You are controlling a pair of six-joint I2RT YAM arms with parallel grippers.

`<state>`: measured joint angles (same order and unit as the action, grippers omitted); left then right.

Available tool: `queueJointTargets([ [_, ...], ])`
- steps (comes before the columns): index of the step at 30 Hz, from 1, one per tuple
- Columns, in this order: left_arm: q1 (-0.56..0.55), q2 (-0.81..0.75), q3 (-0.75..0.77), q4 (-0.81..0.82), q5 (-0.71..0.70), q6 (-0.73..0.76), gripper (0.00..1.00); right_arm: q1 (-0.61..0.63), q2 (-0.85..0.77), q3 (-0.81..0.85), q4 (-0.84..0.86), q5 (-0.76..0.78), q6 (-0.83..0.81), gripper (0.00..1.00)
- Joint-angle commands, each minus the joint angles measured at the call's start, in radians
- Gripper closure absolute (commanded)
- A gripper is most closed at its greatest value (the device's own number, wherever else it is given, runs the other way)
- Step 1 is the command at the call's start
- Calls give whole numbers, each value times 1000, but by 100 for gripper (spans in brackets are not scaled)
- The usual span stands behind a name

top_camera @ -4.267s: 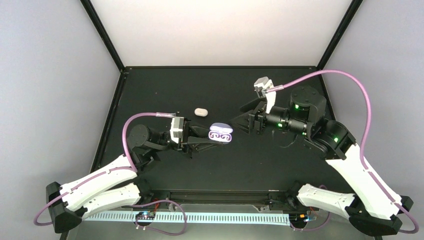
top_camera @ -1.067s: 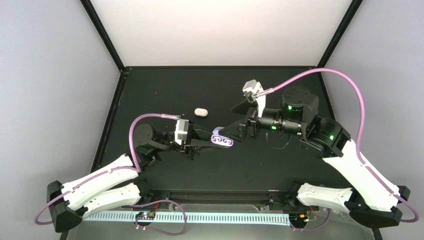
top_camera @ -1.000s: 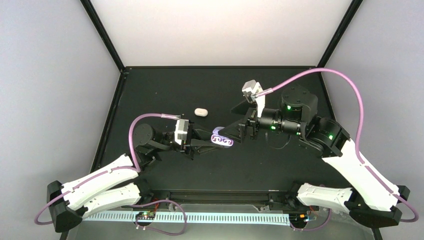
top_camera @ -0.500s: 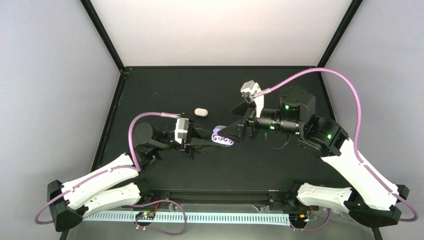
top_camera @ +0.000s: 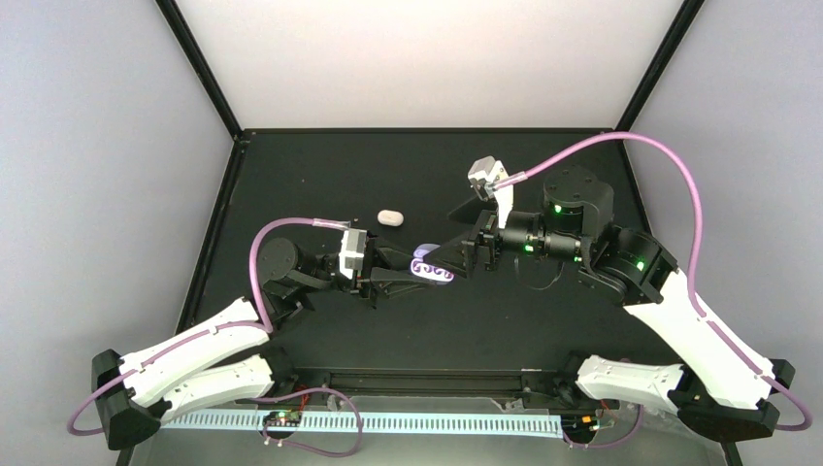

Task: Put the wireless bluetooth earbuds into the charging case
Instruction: Adjust the earbud with the charging case.

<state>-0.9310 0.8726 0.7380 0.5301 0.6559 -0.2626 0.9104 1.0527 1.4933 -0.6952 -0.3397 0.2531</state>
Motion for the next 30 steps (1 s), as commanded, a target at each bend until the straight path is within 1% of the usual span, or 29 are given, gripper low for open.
queueJointTargets([
  [1,-6,3,38,11,4,0,98,6,-2,6,-7,7,1,0],
  [7,-6,17,56,-34,-33,-12,98,8,-4,8,-58,101,-34,0],
  [11,-7,22,61,-45,-40,-13,98,32,6,12,-86,158,-61,0],
  [14,-6,22,64,-44,-41,-11,98,39,7,16,-87,187,-61,0],
  [17,-6,22,62,-47,-40,-9,98,39,-15,27,-81,251,-61,0],
  [21,-6,16,56,-59,-40,-7,98,39,-35,101,-107,308,-94,0],
  [24,-6,10,55,-77,-40,-2,98,39,-30,193,-153,261,-137,1],
  [26,-7,8,54,-88,-39,1,98,39,-15,254,-189,208,-154,4],
  [27,-6,8,53,-91,-40,4,98,39,-5,281,-209,175,-160,8],
  [28,-6,8,52,-92,-40,3,98,40,6,305,-225,133,-165,13],
  [30,-6,9,53,-92,-39,4,98,39,13,312,-224,60,-152,28],
])
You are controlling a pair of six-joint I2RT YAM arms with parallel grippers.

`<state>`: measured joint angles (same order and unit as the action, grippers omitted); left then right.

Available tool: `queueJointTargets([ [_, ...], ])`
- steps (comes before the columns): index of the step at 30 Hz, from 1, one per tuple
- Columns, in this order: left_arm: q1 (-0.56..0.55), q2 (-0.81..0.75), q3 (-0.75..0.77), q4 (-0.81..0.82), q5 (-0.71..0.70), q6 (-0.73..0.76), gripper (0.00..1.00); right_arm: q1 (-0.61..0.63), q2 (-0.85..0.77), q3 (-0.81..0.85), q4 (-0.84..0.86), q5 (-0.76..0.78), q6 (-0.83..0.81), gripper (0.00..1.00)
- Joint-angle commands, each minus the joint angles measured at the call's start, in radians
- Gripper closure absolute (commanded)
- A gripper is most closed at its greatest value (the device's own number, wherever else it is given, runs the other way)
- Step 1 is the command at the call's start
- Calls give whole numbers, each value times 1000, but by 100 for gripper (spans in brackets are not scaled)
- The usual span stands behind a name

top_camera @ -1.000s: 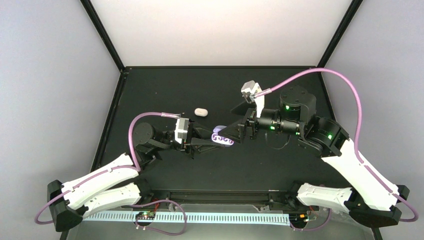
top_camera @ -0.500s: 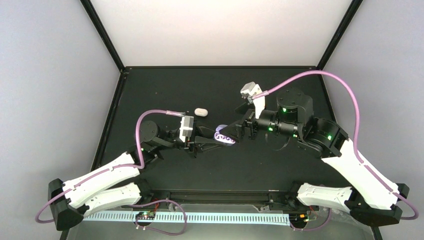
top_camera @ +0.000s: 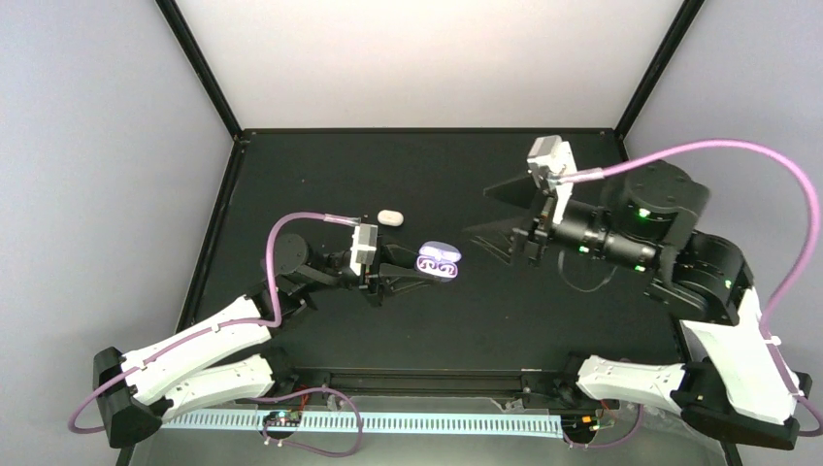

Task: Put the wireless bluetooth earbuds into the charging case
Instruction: Adjust the earbud with the charging case.

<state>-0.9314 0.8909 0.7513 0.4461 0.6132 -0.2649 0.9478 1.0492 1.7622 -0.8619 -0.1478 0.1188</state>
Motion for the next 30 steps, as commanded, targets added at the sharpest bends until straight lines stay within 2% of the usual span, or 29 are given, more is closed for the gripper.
queueJointTargets([
  [1,-6,-8,39,-7,3,7,98,1,19,37,-52,-171,-9,37],
  [2,-6,-7,41,-5,3,6,98,1,25,34,-53,-202,-3,48],
  [4,-6,-5,40,-1,2,4,98,2,39,26,-65,-248,1,59],
  [11,-6,-1,45,6,2,2,99,2,56,-46,-57,-331,4,76],
  [26,-6,9,49,29,3,0,98,3,68,-111,-31,-341,14,93],
  [30,-6,13,49,33,5,-2,98,3,70,-125,-17,-345,21,94],
])
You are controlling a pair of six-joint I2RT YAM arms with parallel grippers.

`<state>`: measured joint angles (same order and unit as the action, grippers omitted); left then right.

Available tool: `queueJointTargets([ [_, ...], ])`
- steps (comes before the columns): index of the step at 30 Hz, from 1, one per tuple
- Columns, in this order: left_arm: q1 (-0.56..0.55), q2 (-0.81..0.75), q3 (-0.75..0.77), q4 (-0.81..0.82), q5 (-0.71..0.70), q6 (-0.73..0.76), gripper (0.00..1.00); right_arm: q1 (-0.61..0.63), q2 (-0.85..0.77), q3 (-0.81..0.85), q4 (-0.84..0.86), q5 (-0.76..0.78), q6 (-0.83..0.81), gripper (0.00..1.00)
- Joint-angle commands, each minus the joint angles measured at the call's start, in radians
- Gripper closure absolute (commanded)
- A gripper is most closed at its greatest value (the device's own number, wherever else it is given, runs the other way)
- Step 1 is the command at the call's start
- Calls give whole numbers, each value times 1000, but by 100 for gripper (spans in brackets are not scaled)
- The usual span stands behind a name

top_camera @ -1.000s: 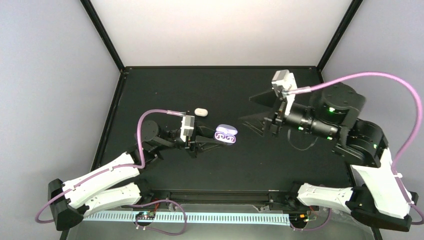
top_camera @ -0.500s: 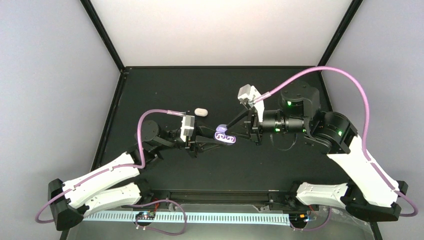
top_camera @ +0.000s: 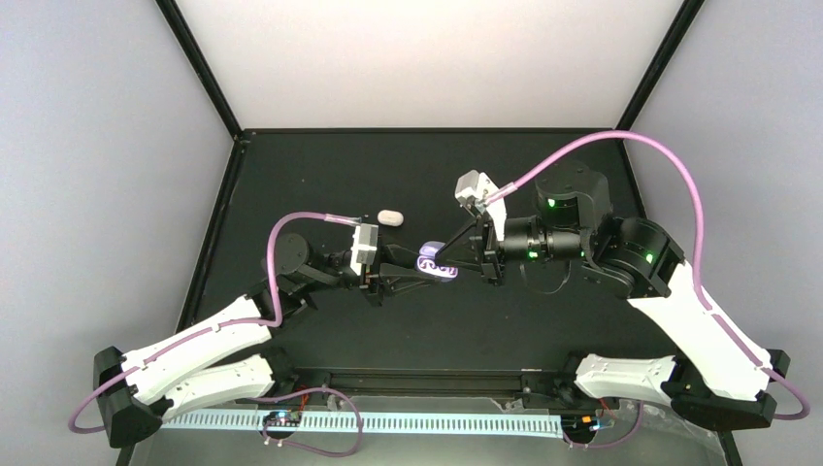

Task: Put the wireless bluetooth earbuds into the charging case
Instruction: Adjust the earbud with the charging case.

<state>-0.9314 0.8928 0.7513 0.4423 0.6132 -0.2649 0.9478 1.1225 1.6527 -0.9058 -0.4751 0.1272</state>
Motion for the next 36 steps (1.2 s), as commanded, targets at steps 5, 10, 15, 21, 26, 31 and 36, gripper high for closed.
queueJointTargets([
  [5,-6,14,50,39,4,0,98,3,-1,-22,40,-24,17,96],
  [10,-6,17,51,42,3,-2,99,2,-2,-41,51,-28,25,99],
  [15,-6,17,52,46,2,-1,99,3,-4,-48,47,-25,19,99],
  [21,-6,16,53,46,3,-2,98,3,-5,-45,42,-21,15,99],
  [26,-6,8,41,23,1,4,98,3,-41,46,64,8,27,67],
  [31,-6,-9,31,13,22,-6,98,2,-114,46,115,292,51,57],
  [36,-7,-37,23,23,59,-10,98,-29,-111,-4,69,593,135,56],
])
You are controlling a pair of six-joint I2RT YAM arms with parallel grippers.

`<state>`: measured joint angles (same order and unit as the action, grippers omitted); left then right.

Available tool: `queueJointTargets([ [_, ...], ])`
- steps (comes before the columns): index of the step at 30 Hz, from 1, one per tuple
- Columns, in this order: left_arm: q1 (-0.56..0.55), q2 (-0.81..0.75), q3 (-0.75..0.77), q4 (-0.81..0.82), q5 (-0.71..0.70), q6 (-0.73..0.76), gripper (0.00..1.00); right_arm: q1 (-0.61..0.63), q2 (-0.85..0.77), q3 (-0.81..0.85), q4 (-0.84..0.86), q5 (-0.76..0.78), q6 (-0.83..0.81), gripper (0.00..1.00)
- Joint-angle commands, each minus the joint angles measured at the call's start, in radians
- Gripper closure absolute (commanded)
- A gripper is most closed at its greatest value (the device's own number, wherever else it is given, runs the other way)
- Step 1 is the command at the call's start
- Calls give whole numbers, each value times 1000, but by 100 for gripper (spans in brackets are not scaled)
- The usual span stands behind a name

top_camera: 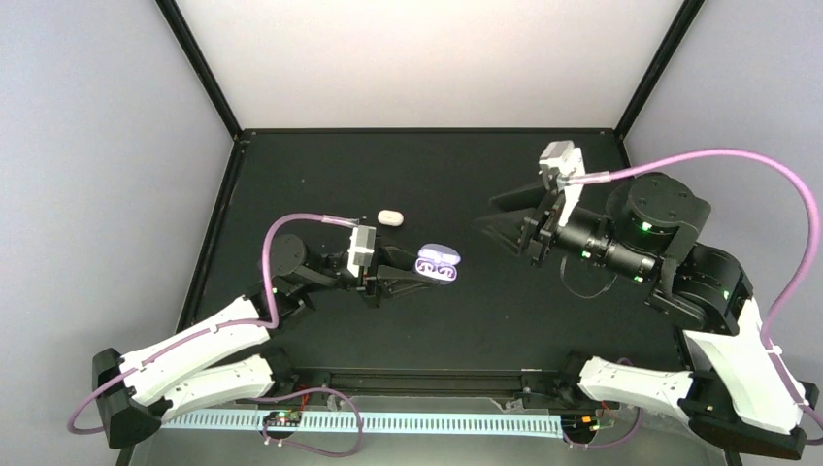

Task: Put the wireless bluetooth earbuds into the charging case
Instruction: Adjust the earbud with the charging case, then close the charging case, then place the charging case at the center of the board.

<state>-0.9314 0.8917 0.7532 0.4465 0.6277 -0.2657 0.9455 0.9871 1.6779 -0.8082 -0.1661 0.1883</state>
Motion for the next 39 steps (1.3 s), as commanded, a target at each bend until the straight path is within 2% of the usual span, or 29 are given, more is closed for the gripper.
queueJointTargets([
  [1,-7,-42,20,22,50,-10,98,-44,32,-35,-42,286,90,56],
  [7,-7,-83,-5,60,64,-13,98,-60,48,-115,-24,162,115,54],
  [13,-7,-89,-8,63,62,-12,98,-59,54,-157,53,-116,94,54],
  [22,-9,-75,-3,67,48,-16,98,-58,53,-176,75,-314,73,55],
  [36,-9,-51,0,77,2,-20,98,-58,31,-201,65,-388,37,56],
  [39,-9,-46,0,61,-29,-22,98,-58,15,-198,52,-215,52,56],
])
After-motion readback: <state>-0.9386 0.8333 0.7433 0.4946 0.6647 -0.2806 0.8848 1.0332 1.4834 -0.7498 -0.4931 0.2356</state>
